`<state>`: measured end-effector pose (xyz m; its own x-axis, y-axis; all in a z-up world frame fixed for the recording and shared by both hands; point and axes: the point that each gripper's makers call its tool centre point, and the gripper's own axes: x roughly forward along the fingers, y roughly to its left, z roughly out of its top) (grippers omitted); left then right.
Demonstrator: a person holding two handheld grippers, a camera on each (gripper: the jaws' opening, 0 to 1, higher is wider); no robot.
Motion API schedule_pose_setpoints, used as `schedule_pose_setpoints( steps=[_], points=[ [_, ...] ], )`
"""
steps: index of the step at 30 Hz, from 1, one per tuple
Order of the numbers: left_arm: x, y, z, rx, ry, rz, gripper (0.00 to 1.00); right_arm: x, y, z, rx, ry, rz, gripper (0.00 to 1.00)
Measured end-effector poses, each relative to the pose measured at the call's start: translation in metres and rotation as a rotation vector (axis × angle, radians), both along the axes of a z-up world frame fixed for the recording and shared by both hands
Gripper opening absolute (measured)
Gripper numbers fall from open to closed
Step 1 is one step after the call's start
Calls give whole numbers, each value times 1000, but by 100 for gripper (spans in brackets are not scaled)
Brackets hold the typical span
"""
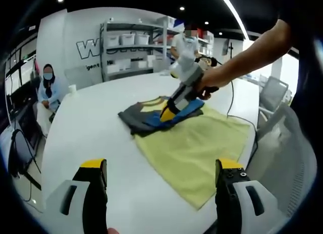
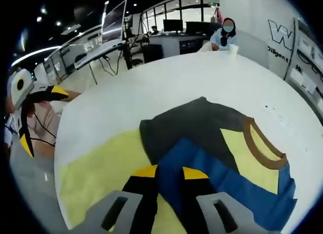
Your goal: Fold the garment on the visible template until the final outline fits inside the template.
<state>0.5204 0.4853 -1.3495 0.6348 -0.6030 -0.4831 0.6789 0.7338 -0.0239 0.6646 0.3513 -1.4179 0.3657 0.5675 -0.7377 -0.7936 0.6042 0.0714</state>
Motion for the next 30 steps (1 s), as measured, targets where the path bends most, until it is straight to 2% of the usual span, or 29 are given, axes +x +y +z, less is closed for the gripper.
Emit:
schedule_pose_setpoints(
  steps=[3, 7, 11, 16, 22, 30],
  points=[
    [2, -2, 1, -3, -4, -2, 86, 1, -3, 6, 25, -9, -11, 14],
    [4, -5, 1, -6, -6, -10, 86, 2, -7, 16, 49, -24, -18, 24],
    [5, -8, 1, -9, -9, -18, 86, -1, -12, 28, 75, -39, -29, 27],
    [7, -12, 0, -9, -10, -26, 86, -3, -19, 34, 111, -49, -46, 42],
    [8, -14, 3, -8, -16, -29, 86, -7, -24, 37, 123, -43, -49, 50],
    [8, -17, 5, -3, -20, -35, 87, -12, -31, 45, 139, -56, -53, 54]
  ],
)
